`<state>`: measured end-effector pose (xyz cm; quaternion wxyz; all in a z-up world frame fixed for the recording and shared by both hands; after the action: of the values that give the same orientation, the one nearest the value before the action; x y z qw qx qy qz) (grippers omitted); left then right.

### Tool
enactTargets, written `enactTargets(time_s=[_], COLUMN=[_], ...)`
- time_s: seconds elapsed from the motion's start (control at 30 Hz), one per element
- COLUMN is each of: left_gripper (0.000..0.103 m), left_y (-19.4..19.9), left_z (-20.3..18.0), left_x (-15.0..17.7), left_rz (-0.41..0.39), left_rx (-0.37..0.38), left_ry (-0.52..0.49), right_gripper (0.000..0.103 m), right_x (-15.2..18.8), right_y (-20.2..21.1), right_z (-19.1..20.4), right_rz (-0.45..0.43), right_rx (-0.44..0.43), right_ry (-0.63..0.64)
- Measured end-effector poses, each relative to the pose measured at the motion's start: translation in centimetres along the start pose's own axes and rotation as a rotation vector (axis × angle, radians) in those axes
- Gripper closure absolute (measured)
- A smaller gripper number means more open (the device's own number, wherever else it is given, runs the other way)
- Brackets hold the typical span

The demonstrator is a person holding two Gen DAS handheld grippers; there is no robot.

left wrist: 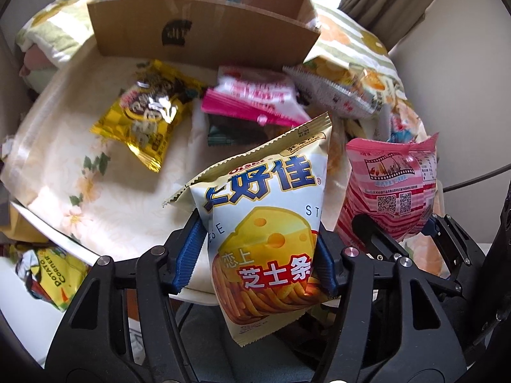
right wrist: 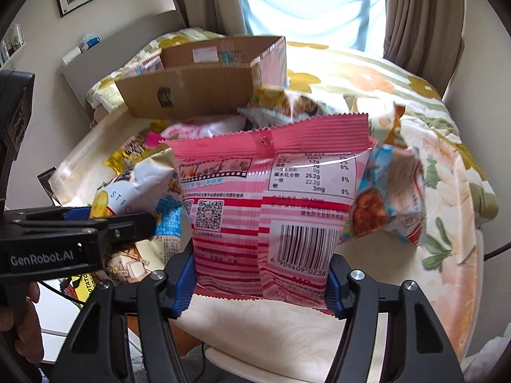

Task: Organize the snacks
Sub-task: 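Carry the cheese stick bag into the box and open the left gripper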

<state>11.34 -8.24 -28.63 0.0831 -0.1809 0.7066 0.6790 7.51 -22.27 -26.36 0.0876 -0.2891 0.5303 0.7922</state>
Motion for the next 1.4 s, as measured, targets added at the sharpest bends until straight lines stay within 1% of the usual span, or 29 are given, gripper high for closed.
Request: enactTargets(time_s=[0.17,0.2,0.37,0.53,0.7,0.83,0.93,1.03,1.17,1.33,1.4], left_gripper=[0.045,0.045,0.045,0.045,0.045,0.045,0.045,0.045,0.045,0.044,0.037], left_y=[4.0,4.5,8.8,11.4,12.3,10.9,8.7,5.3,1.2,-2.4,-3.0], left_z=[1.0,0.6,2.9,5.1,7.2,8.9,9.6,10.1,9.9,9.1,9.0], left_x=[-1.8,-2.5,-5.8,-10.8,-16.9,-22.2,-25.5,-28.3,-30.1,-30.4,-30.4], left_rz=[-0.085,-0.103,-0.198,-0.286,-0.333,-0.338,-0.306,-0.26,-0.222,-0.188,-0.192], left_rx=[-0.013,-0.021,-0.046,-0.058,-0.061,-0.076,-0.082,-0.087,-0.1,-0.1,-0.123], left_ry=[0.004,0.001,-0.006,-0.033,-0.068,-0.114,-0.154,-0.199,-0.254,-0.288,-0.314], right_gripper=[0.042,0.042,0.042,0.042,0.042,0.042,0.042,0.042,0.042,0.042,0.042], right_x=[-2.2,-2.8,-6.8,-11.7,-17.0,-20.6,-23.0,-24.7,-25.9,-25.9,-26.1], right_y=[2.7,3.2,5.1,6.0,4.7,2.2,-0.5,-3.4,-6.8,-9.1,-9.6], right_z=[1.0,1.3,2.5,4.0,4.9,5.1,4.9,4.3,3.5,2.3,2.0], right_rz=[-0.045,-0.054,-0.107,-0.169,-0.185,-0.167,-0.143,-0.112,-0.073,-0.029,-0.02], right_rx=[-0.005,-0.007,-0.002,0.008,0.01,0.024,0.031,0.038,0.044,0.056,0.057], right_ry=[0.005,0.005,0.021,0.03,0.005,-0.025,-0.065,-0.115,-0.162,-0.196,-0.197])
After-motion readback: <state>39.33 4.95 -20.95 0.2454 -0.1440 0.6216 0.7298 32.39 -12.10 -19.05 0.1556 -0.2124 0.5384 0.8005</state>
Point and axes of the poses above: each gripper's, at about its wrist camera, not at the fingertips, and y roughly against the way its jaws point, z to its left, x to its underside, the point moved 6 cm from there along -y, roughly the way its jaws point, and after that the axes turned 12 degrees about -x, right-handed, at the moved point
